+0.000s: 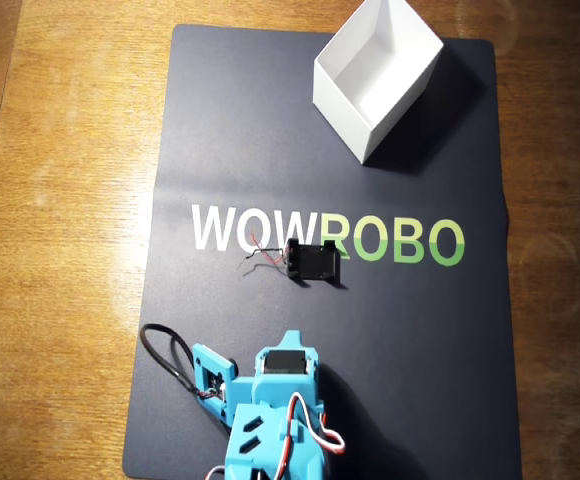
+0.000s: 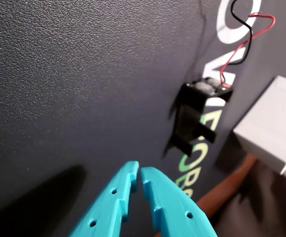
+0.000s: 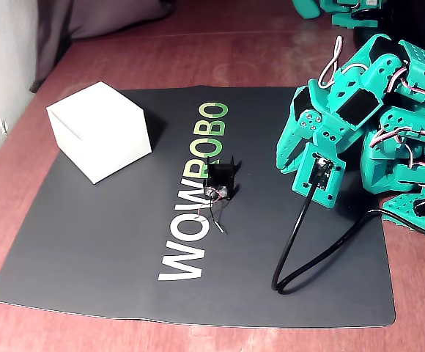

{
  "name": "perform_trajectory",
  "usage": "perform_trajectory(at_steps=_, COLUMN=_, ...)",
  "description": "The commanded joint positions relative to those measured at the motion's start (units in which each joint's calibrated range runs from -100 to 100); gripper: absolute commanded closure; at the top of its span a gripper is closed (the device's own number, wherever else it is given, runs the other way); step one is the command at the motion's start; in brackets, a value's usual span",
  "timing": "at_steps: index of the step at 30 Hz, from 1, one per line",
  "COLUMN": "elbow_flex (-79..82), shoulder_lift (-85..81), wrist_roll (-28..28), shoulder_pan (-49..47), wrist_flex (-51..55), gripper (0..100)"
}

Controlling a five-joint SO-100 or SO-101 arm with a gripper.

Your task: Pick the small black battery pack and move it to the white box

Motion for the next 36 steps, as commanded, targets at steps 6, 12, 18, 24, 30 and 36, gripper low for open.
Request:
perform_trajectory(at_steps=6, elbow_flex=-0.6, shoulder_lift=-0.2, wrist_roll=0.2, shoulder_pan=-0.8, wrist_flex=-0.7, gripper=99)
perform_trajectory(at_steps=12, elbow_flex=-0.6, shoulder_lift=-0.2, wrist_roll=0.1, shoulder_pan=-0.8, wrist_flex=-0.8, gripper=99)
perform_trajectory(at_steps=18, elbow_flex=-0.6, shoulder_lift=-0.2, wrist_roll=0.4, shoulder_pan=-2.3, wrist_flex=-0.8, gripper=99)
perform_trajectory(at_steps=24, elbow_flex=-0.6, shoulder_lift=-0.2, wrist_roll=0.5, shoulder_pan=-4.0, wrist_flex=-0.8, gripper=99)
perform_trajectory(at_steps=30, elbow_flex=-0.6, shoulder_lift=-0.2, wrist_roll=0.2, shoulder_pan=-5.2, wrist_flex=-0.7, gripper=99)
perform_trajectory(at_steps=36, elbow_flex=-1.0, shoulder_lift=0.7, wrist_roll=0.3, shoulder_pan=-4.5, wrist_flex=-0.7, gripper=99)
